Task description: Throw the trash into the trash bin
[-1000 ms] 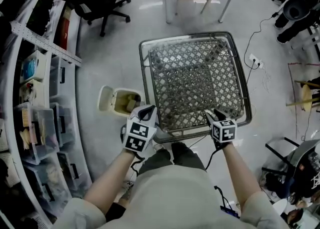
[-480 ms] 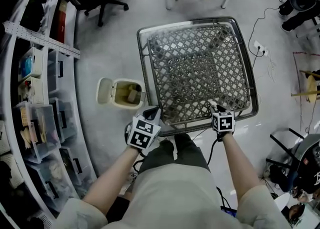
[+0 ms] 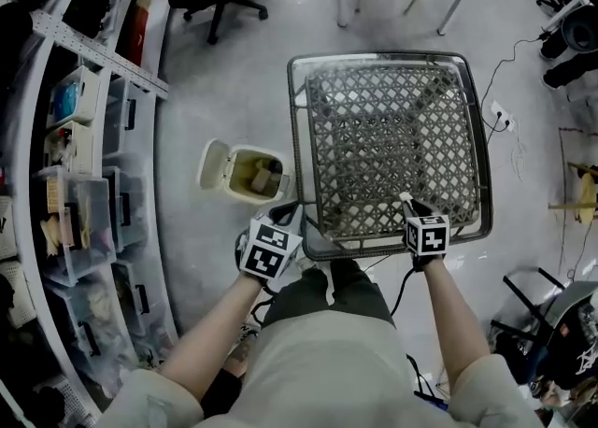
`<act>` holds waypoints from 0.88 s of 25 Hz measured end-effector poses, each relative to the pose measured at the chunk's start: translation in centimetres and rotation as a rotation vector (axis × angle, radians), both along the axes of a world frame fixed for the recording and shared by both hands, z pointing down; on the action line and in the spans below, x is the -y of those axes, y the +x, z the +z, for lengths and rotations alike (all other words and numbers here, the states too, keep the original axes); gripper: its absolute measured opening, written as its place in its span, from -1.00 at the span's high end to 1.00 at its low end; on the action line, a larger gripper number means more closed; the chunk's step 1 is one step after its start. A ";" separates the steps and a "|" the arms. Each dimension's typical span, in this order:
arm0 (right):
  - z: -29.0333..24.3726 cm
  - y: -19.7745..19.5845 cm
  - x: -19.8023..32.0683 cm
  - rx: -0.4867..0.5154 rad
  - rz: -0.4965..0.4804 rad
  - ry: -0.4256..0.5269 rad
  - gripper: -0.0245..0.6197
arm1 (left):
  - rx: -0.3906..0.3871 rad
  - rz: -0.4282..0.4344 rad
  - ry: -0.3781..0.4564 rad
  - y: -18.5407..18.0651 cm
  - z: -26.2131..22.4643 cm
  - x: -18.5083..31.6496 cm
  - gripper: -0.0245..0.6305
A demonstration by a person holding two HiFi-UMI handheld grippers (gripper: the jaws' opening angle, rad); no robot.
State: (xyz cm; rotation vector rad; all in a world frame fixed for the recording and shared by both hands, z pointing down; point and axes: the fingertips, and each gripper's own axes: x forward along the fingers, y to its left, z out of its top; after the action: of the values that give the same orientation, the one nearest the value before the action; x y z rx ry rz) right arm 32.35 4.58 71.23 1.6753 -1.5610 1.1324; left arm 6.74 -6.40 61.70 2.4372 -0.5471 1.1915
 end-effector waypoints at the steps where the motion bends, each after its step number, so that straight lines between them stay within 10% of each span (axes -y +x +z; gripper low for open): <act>1: -0.9 -0.6 1.2 0.002 -0.025 0.019 0.69 | -0.004 -0.024 0.004 -0.6 -0.3 0.5 0.92; 11: -8.0 -12.5 14.3 0.115 -0.330 0.185 0.70 | -0.046 -0.315 0.055 -10.0 -2.7 5.8 0.92; 22: -5.6 -28.4 22.7 0.201 -0.565 0.158 0.70 | -0.024 -0.618 0.054 -23.2 0.2 7.8 0.92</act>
State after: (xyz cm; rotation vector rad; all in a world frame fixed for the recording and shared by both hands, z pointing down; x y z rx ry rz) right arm 3.91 -18.12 65.61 1.1109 -2.1194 0.9090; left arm -16.43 -14.22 61.90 2.0729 -1.2225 0.8845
